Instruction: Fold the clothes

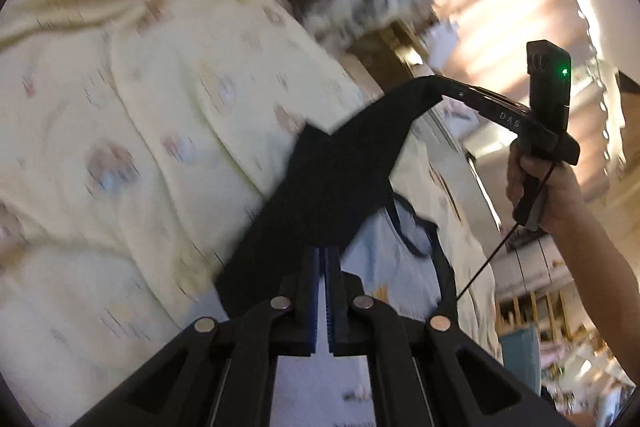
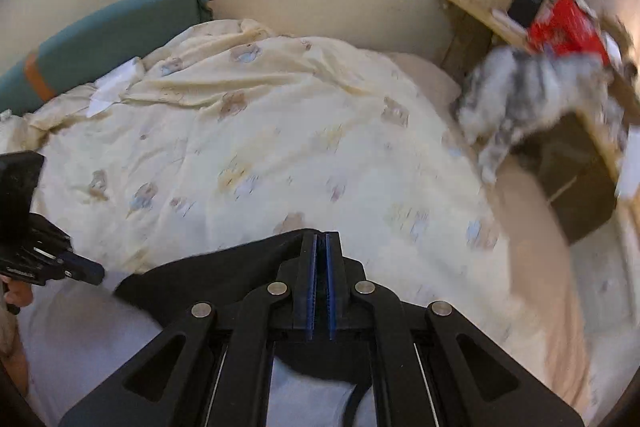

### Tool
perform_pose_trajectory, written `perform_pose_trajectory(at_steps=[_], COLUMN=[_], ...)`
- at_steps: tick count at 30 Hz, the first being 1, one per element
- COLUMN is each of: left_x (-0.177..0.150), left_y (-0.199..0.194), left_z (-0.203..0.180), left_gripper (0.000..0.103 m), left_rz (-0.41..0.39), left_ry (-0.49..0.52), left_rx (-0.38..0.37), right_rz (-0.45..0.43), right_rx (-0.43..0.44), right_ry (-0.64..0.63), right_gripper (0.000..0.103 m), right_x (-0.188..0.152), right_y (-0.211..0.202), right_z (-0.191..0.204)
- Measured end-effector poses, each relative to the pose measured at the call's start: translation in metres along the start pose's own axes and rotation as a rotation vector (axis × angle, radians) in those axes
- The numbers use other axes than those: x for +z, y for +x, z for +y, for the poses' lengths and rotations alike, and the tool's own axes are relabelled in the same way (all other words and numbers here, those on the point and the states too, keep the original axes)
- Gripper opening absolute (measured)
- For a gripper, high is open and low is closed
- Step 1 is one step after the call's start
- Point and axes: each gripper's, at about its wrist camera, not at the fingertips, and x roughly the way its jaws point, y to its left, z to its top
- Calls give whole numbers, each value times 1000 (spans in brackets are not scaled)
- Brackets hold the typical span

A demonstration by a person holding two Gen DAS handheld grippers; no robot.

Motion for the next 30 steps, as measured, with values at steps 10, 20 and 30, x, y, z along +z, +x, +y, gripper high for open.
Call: perform_pose_trajectory(at_steps=[10, 20, 30], left_x=[-36, -55, -46], left_y=[49, 96, 112], left_z=[-25, -5, -6], left_gripper=[58, 58, 58], left_rz=[112, -139, -312], left_ry=[60, -232, -260], left_rx=[4, -190, -200], right_rz=[48, 69, 88], right_rx=[48, 79, 58], right_ry=[-41, 91, 90], right_gripper=[4, 4, 4], right_x=[44, 42, 48], right_y=[-7, -30, -31], right_z=[23, 18, 28])
